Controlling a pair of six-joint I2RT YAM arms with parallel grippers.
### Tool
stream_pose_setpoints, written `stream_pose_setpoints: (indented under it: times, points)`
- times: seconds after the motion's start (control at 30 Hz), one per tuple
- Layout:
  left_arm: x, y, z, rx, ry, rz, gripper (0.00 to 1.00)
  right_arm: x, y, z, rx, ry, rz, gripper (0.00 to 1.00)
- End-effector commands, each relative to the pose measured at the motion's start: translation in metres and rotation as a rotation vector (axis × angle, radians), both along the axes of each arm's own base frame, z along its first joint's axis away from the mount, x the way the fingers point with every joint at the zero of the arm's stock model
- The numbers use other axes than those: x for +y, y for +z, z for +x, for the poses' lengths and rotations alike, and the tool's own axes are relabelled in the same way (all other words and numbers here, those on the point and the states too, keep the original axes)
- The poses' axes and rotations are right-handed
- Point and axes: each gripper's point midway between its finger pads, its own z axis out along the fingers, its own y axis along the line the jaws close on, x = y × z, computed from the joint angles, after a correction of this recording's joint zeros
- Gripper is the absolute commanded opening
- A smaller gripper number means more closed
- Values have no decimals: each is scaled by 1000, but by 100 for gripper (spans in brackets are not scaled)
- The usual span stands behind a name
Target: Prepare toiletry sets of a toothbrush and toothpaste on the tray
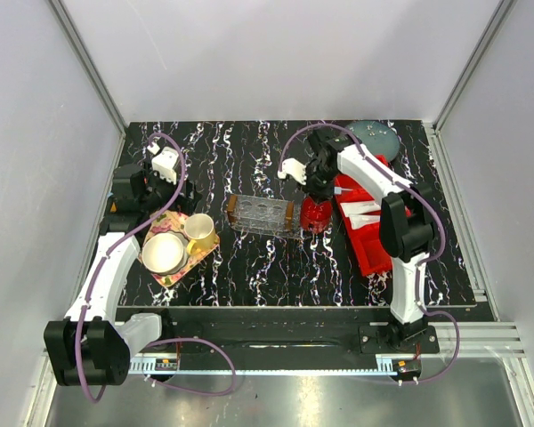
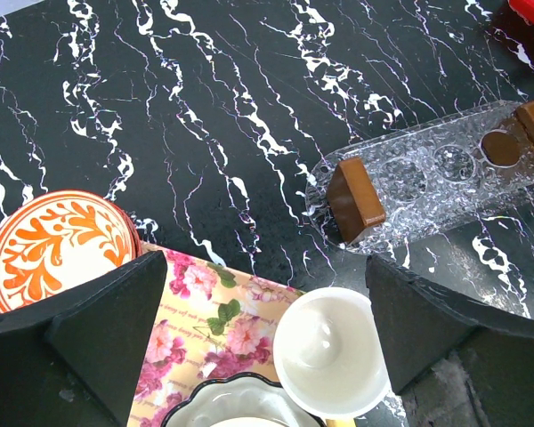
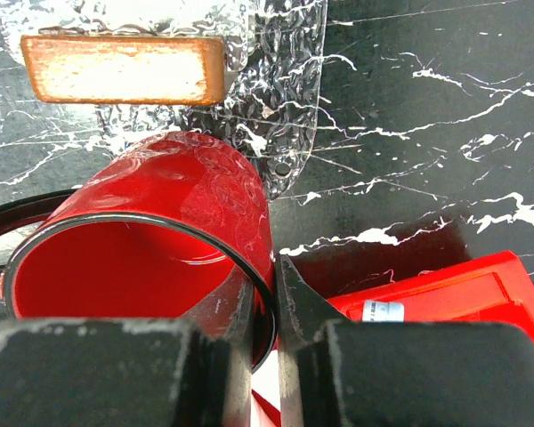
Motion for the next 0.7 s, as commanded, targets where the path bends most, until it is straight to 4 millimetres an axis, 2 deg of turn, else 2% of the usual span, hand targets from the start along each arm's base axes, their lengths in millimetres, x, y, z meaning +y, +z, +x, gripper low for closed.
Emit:
stream_pose_setpoints:
  times: [0.0,0.67]
  points:
    - [3,12,5,-58,5,22,99,13,15,12,-67,30,23,0]
    - [3,9,3,-55,2,29,99,21,2,14,-69,53,-14,0]
